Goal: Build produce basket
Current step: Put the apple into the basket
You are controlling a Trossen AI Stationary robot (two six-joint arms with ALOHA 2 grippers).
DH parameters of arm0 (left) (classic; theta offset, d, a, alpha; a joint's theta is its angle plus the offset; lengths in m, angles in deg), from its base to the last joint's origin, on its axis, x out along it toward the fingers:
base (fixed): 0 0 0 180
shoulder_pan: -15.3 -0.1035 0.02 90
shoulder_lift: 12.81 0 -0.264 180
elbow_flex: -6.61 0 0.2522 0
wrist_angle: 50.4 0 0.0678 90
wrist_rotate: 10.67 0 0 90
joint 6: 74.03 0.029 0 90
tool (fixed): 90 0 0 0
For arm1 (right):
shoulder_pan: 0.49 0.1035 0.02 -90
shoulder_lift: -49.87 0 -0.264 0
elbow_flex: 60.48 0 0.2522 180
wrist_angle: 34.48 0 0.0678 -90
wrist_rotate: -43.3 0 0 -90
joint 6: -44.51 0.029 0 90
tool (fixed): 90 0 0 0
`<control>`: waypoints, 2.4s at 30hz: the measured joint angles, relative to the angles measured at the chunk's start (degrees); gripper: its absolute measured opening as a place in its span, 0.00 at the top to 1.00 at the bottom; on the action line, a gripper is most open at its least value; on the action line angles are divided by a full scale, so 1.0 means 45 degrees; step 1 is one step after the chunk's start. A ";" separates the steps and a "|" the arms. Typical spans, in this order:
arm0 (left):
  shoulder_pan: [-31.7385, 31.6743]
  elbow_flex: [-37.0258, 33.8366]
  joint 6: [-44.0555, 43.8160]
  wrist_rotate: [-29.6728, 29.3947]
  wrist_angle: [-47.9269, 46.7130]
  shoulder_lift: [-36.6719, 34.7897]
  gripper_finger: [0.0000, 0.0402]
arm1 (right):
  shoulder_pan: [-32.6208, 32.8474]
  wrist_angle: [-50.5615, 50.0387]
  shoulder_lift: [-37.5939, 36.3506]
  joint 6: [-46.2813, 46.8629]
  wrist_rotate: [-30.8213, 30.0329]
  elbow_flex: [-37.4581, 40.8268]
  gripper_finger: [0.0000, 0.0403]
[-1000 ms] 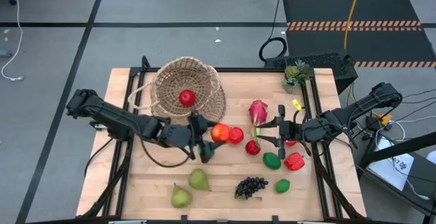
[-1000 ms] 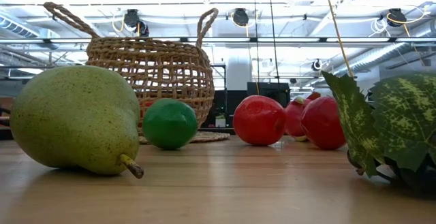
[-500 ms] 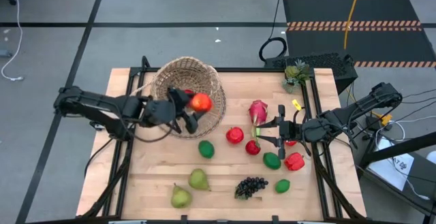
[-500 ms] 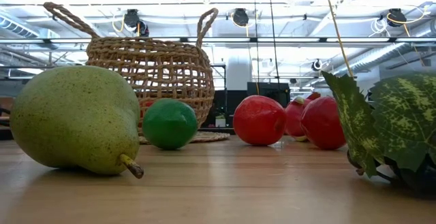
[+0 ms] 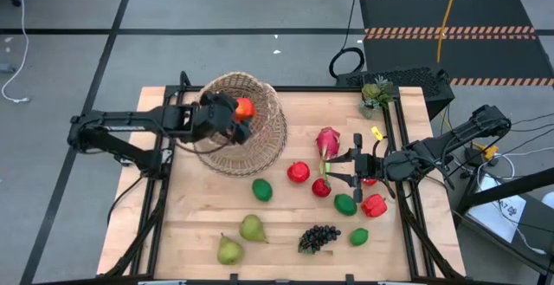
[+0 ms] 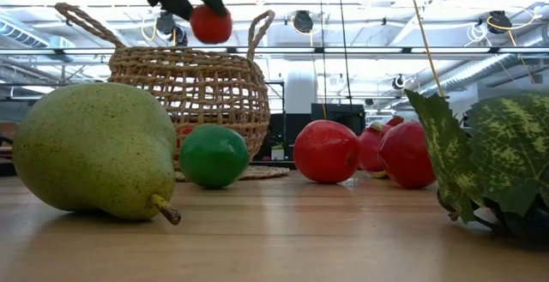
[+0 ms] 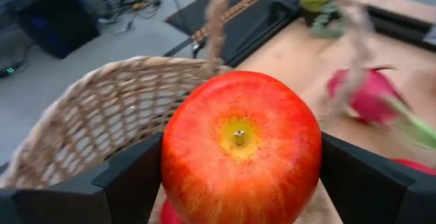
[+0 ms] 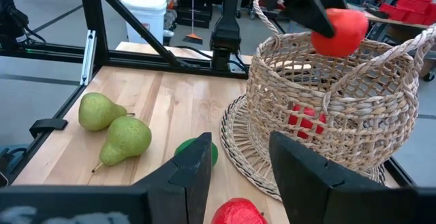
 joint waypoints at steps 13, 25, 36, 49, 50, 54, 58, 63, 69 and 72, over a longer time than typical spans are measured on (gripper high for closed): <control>-0.1513 -0.0029 -0.0229 0.0807 -0.0435 0.0769 0.13 | 0.0000 0.0000 -0.0003 -0.0005 0.0000 0.0005 0.64; -0.1503 -0.0019 -0.0763 0.0811 -0.0820 0.2210 0.13 | 0.0005 -0.0006 0.0000 0.0033 0.0000 0.0005 0.64; -0.1709 -0.0972 -0.1526 0.0812 -0.0307 0.2265 0.13 | 0.0005 -0.0049 0.0000 0.0041 0.0000 0.0005 0.64; -0.2408 -0.2192 -0.1787 0.1988 0.1504 0.2259 0.13 | 0.0005 -0.0018 0.0000 0.0027 0.0000 0.0015 0.64; -0.2401 -0.2200 -0.1757 0.2000 0.1524 0.2259 0.13 | 0.0005 -0.0015 0.0000 0.0021 0.0000 0.0015 0.64; -0.2407 -0.2200 -0.1536 0.1992 0.1691 0.2259 0.13 | 0.0005 -0.0013 0.0000 0.0033 0.0000 0.0015 0.64; -0.2390 -0.2210 -0.1420 0.1987 0.1989 0.2259 0.13 | 0.0005 -0.0010 0.0000 0.0036 0.0000 0.0015 0.64; -0.2397 -0.2210 -0.1064 0.2042 0.2230 0.2259 0.05 | 0.0005 -0.0010 0.0000 0.0041 0.0000 0.0015 0.64; -0.2397 -0.2210 -0.0885 0.2132 0.2176 0.2259 0.03 | 0.0005 -0.0010 0.0000 0.0041 0.0000 0.0015 0.64; -0.2394 -0.2210 -0.0850 0.2137 0.2198 0.2259 0.02 | 0.0005 -0.0010 0.0000 0.0041 0.0000 0.0015 0.64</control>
